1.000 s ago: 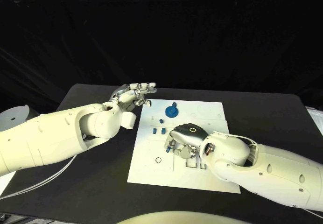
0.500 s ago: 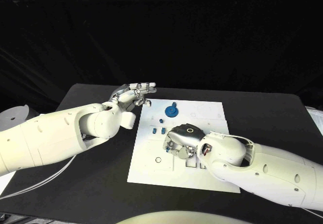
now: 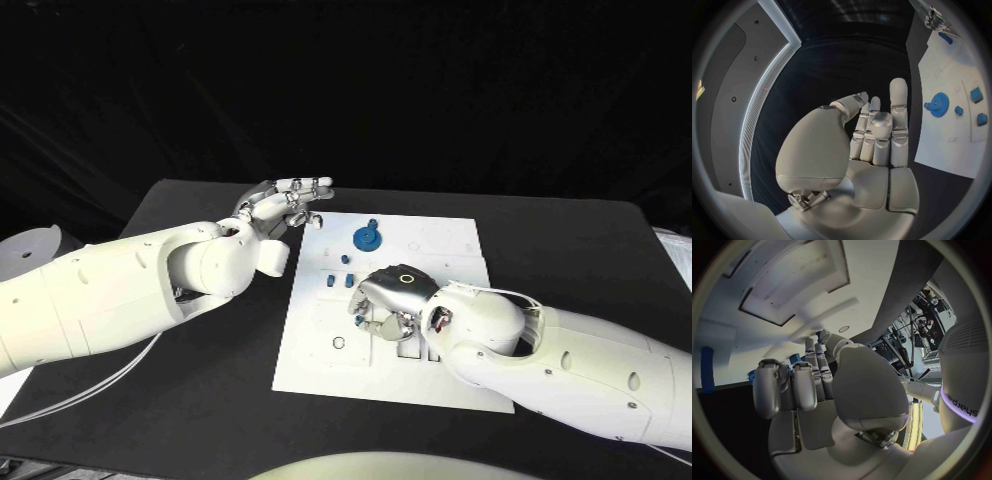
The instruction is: Assemble the parts on the task board
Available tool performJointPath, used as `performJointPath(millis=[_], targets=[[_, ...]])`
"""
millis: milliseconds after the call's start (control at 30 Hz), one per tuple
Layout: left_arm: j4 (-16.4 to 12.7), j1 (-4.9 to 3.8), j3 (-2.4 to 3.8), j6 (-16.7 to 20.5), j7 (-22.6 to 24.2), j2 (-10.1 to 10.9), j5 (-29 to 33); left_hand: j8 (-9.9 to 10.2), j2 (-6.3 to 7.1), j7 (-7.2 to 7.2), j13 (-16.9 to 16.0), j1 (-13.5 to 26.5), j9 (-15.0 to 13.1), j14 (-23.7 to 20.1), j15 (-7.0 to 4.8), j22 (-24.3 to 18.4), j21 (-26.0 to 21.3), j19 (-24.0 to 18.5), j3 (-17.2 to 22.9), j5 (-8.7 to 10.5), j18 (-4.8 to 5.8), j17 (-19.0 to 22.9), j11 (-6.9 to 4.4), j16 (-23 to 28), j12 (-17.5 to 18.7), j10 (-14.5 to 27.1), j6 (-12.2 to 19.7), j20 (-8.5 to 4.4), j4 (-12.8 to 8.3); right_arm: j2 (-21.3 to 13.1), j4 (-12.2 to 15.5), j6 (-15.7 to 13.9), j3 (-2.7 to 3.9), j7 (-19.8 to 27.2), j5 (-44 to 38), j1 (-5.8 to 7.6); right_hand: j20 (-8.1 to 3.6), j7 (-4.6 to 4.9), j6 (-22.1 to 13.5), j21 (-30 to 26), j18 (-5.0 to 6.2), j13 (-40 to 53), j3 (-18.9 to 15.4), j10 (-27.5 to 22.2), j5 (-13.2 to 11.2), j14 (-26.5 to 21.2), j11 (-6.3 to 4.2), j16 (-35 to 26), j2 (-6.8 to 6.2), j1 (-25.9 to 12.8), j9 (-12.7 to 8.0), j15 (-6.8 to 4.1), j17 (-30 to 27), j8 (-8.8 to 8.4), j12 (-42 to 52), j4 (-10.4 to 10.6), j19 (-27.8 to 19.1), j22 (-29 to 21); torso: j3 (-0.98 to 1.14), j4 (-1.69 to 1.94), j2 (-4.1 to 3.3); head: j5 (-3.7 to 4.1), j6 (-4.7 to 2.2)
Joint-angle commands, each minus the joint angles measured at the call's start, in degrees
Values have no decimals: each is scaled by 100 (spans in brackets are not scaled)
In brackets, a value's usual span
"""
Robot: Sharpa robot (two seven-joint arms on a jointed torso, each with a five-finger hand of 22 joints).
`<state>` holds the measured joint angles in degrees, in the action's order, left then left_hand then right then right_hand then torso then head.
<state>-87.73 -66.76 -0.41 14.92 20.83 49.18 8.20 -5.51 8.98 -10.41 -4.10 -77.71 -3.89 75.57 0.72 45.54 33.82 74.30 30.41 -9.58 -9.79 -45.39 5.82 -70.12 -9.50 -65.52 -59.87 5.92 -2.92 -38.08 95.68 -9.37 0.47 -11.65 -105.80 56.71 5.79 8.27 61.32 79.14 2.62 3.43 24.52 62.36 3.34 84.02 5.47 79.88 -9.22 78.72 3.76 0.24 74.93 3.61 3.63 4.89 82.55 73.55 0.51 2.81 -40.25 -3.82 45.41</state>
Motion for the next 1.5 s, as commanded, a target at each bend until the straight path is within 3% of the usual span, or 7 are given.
performJointPath(millis=[33,300,467,600,833,1000,1500], targets=[[-15,-2,3,-99,12,-4,20,-3,-47,-1,6,-14,6,-32,-1,-5,-15,-38,-17,16,-59,5,16,31,-31,36,15,11,-9,-22,-31,-107,-22,-161,-92,-21,49,11,-88,-37,121,9,-101,-179,-25,324,28,-34,-48,15,-5,54,55,-11,-4,-9,-14,-30,4,-1,-1,5,-13],[-1,-3,2,-100,8,-2,20,-2,-48,-3,6,-12,6,-34,0,-6,-16,-39,-21,20,-59,8,18,32,-33,40,15,12,-10,-301,247,-575,-14,-30,-48,-20,67,28,-106,-64,130,23,-214,-220,-21,313,36,-63,-51,53,3,57,7,0,42,-36,-29,-68,7,-3,1,26,-43],[1,-3,1,-103,5,6,20,-2,-48,-3,6,-12,6,-34,0,-6,-16,-39,-21,20,-59,8,18,32,-33,40,15,12,-10,-664,517,-641,53,-55,35,49,65,24,-82,-73,134,29,-256,-155,-18,311,25,-67,-36,76,10,51,-4,8,85,-43,-33,-80,1,-9,2,70,-76],[-6,-3,0,-109,5,13,20,-2,-48,-3,6,-12,6,-34,0,-6,-16,-39,-21,20,-59,8,18,32,-33,40,15,12,-10,-1051,651,-528,118,-164,151,233,62,-5,-86,-74,134,28,-307,-114,-19,309,15,-73,-49,67,8,43,-16,1,109,-33,-32,-81,-2,-14,2,116,-115],[-27,-3,-1,-121,5,20,20,-3,-51,-3,7,-13,6,-37,1,-7,-18,-41,-25,26,-59,12,19,32,-37,47,16,13,-14,-1513,648,-306,150,-319,207,465,48,-98,-143,-90,138,17,-522,-145,-29,304,-18,-92,-143,47,2,12,-49,-8,98,13,-37,-99,-2,-5,-3,201,-175],[-30,-3,-4,-127,1,22,20,-3,-51,-3,7,-13,6,-37,1,-7,-18,-41,-25,26,-59,12,19,32,-37,47,16,13,-14,-1642,618,-146,154,-359,150,500,-1,-164,-168,-101,141,16,-631,-200,-32,302,-53,-107,-143,91,2,-54,-73,-6,69,45,-39,-110,13,-10,-4,200,-183],[-31,-3,-9,-145,-10,25,20,-3,-51,-3,7,-13,6,-37,1,-7,-18,-41,-25,26,-59,12,19,32,-37,47,16,13,-14,-1542,502,112,142,-298,82,475,-88,-210,32,-118,139,25,-618,118,-24,310,-152,-121,36,218,31,-128,-102,43,192,128,-31,-123,5,1,-11,219,-178]])
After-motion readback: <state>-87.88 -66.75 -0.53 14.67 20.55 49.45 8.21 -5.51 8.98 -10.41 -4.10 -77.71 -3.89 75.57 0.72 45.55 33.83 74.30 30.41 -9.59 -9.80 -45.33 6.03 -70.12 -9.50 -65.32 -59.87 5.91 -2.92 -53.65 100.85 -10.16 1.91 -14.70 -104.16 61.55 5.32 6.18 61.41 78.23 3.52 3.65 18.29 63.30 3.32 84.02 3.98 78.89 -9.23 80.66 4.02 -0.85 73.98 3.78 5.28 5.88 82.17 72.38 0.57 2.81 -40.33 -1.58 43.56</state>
